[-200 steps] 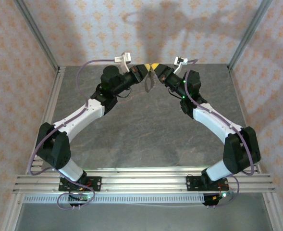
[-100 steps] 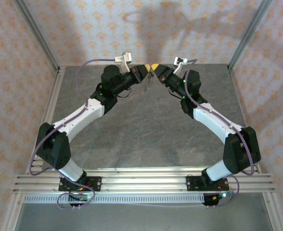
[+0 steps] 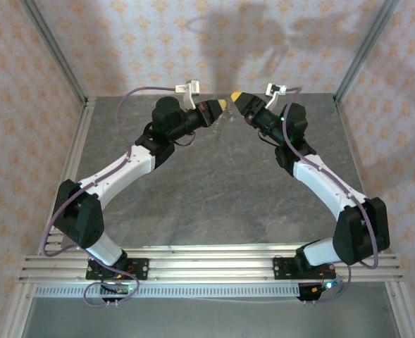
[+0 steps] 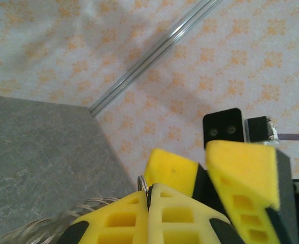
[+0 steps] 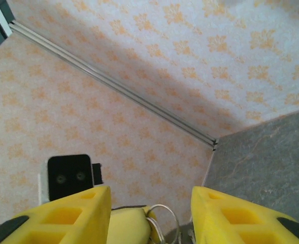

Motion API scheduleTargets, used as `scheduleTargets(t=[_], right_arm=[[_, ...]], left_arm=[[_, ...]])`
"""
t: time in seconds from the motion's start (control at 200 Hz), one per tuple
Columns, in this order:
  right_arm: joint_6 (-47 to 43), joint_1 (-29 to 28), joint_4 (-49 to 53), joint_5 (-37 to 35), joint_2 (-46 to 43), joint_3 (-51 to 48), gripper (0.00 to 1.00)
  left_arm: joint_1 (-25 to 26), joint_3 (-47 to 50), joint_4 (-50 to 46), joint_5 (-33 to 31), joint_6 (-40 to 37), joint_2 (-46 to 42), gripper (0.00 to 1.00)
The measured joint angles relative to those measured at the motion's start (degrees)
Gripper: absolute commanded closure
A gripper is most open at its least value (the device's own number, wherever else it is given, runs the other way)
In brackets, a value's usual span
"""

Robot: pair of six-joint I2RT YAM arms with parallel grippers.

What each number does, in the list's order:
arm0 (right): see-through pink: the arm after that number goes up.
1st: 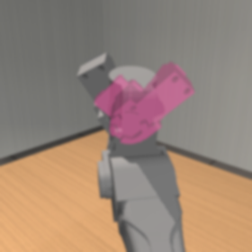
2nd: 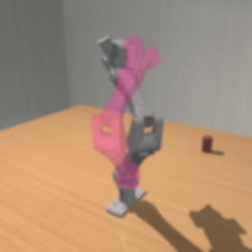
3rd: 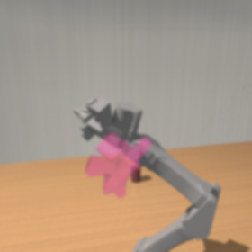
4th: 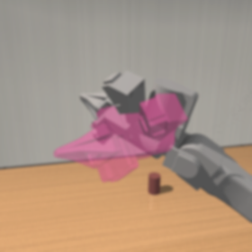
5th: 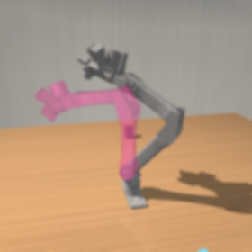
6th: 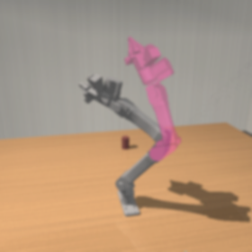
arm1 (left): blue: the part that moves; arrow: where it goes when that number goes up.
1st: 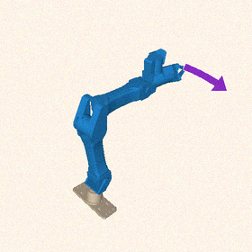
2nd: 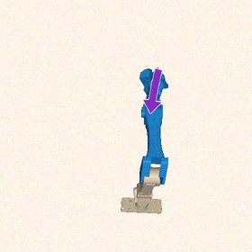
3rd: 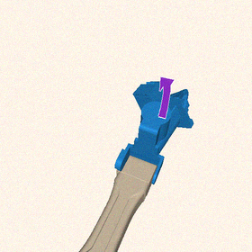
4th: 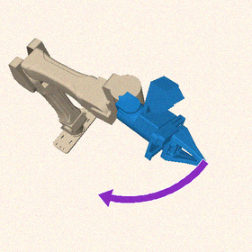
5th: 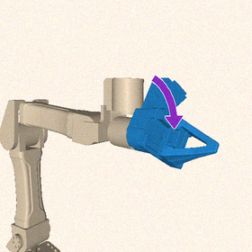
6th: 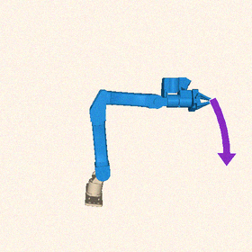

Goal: Put the keys on the keyring

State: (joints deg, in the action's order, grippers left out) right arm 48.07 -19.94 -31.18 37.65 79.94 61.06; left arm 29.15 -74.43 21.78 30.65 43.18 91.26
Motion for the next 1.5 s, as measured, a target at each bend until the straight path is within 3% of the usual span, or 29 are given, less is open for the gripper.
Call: scheduleTargets(t=[0.52, 1.191, 1.501], right_arm=[[2.03, 0.94, -4.96, 5.09, -0.59, -2.49, 0.68], [3.48, 1.40, -7.87, 5.25, 1.79, -2.47, 0.63], [4.46, 1.31, -9.09, 6.60, 3.69, -2.32, 0.66]], left_arm=[[0.02, -1.70, -0.15, 1.99, -0.24, 0.00, 1.00], [0.02, -1.70, -0.13, 2.16, -0.22, 0.00, 1.00], [0.02, -1.70, -0.13, 2.19, -0.17, 0.00, 1.00]])
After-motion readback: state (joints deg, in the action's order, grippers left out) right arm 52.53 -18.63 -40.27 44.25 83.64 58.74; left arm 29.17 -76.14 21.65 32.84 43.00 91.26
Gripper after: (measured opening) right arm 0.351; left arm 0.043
